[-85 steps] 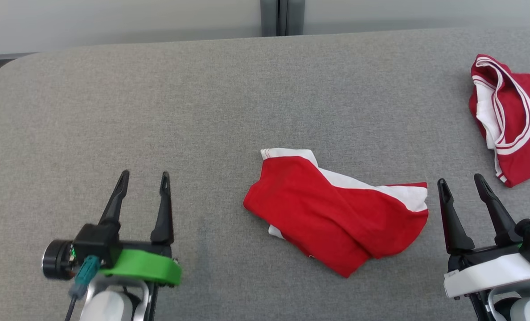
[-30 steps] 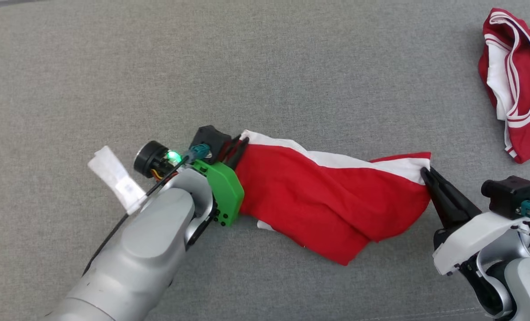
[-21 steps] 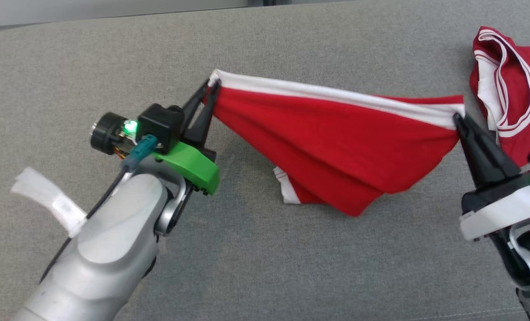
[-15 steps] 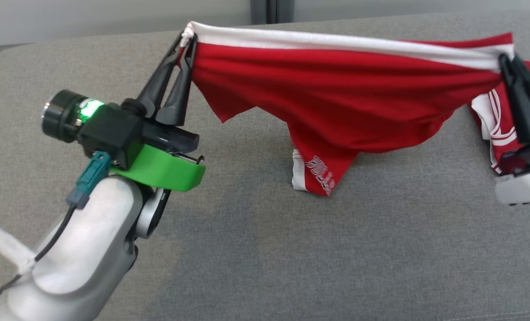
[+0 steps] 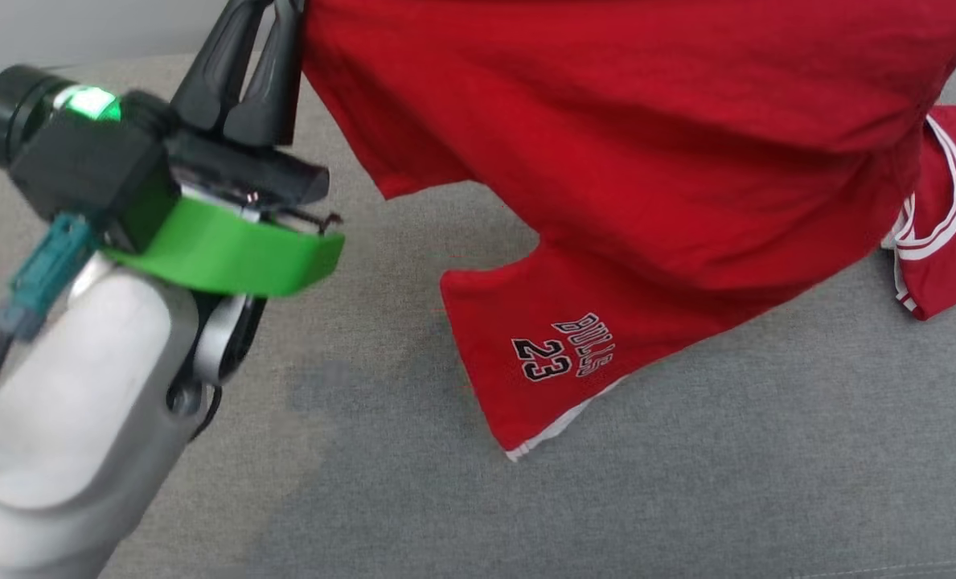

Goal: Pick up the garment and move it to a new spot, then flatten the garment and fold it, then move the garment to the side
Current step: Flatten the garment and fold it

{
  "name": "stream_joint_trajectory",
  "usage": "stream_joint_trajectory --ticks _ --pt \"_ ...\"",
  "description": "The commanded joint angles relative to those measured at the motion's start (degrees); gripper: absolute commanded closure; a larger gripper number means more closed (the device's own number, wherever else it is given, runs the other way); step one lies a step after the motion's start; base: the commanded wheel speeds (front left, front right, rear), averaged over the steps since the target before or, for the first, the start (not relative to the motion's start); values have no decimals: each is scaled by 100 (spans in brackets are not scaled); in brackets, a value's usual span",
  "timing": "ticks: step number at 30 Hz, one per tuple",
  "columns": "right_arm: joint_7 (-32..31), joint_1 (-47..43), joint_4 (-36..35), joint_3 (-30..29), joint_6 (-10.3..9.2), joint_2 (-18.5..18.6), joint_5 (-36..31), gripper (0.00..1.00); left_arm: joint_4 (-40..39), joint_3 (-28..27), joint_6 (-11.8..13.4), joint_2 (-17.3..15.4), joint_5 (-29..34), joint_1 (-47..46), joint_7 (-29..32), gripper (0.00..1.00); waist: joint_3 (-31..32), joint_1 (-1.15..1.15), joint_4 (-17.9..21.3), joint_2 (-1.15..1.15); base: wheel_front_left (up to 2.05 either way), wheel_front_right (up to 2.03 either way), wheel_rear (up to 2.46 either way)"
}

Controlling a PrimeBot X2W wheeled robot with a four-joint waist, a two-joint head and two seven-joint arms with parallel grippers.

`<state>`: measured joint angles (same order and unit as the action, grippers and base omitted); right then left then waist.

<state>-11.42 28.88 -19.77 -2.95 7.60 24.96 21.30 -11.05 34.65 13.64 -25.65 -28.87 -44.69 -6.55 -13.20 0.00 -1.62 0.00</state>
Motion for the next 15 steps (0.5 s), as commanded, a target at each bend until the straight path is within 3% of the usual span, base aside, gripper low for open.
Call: stream_joint_trajectory --ticks 1,8,15 --pt "55 314 196 45 -21 48 51 100 333 -91 -121 91 -160 -241 -64 100 -288 0 42 0 0 0 0" --pt "444 2089 1771 590 -22 -95 300 100 2565 -342 -774 687 -465 -1687 -562 100 -692 0 149 0 0 0 0" --pt "1269 3787 3858 1057 -23 -732 316 100 4655 -780 -1133 1110 -383 -2969 -858 100 -761 0 233 0 0 0 0"
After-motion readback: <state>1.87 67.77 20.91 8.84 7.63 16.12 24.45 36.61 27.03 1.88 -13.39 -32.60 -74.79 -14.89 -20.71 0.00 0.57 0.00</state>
